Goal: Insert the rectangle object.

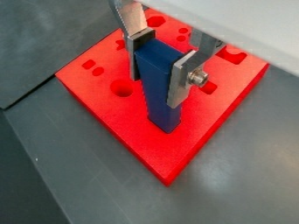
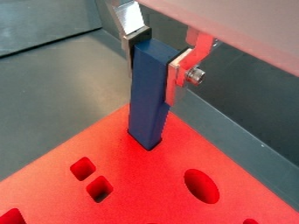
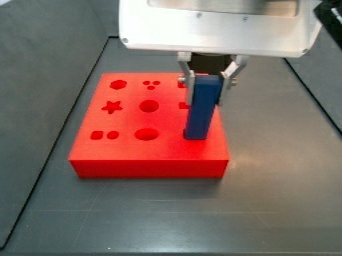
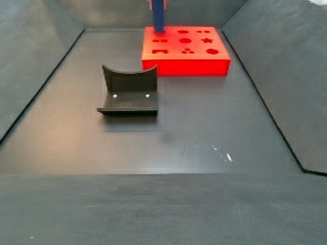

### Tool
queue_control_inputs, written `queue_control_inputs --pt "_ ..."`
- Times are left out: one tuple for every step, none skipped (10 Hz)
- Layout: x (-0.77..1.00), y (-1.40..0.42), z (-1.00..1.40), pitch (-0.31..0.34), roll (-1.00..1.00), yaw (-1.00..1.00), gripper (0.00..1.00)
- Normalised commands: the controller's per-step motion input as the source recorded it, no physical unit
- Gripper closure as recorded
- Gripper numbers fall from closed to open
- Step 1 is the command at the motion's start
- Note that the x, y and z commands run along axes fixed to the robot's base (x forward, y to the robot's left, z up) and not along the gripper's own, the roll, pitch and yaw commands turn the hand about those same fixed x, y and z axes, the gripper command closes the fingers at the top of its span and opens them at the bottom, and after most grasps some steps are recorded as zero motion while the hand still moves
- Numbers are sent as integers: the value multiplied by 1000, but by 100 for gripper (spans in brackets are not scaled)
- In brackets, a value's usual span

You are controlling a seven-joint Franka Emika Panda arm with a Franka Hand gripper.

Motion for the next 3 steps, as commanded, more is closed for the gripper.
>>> queue_control_inputs --pt "-3 0 0 -11 0 0 100" --pt "0 0 0 -6 0 0 100" --pt "0 0 -37 -33 0 0 100"
